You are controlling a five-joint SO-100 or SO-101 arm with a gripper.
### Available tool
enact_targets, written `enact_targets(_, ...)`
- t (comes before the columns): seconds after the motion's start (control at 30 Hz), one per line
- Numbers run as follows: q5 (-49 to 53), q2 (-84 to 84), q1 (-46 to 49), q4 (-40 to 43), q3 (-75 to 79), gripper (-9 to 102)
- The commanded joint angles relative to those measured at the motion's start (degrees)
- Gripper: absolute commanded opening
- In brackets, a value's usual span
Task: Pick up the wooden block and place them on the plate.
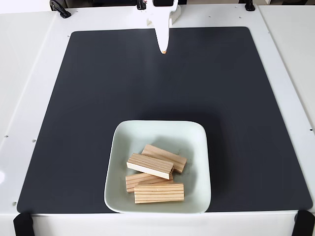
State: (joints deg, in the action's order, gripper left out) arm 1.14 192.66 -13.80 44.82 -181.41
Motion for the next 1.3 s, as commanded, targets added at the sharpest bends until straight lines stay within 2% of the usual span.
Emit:
enact_targets(0.0,0.3,0.4,0.1,0.0,0.3,-1)
enact_targets(1.27,0.3,0.4,0.1,0.0,0.3,-1)
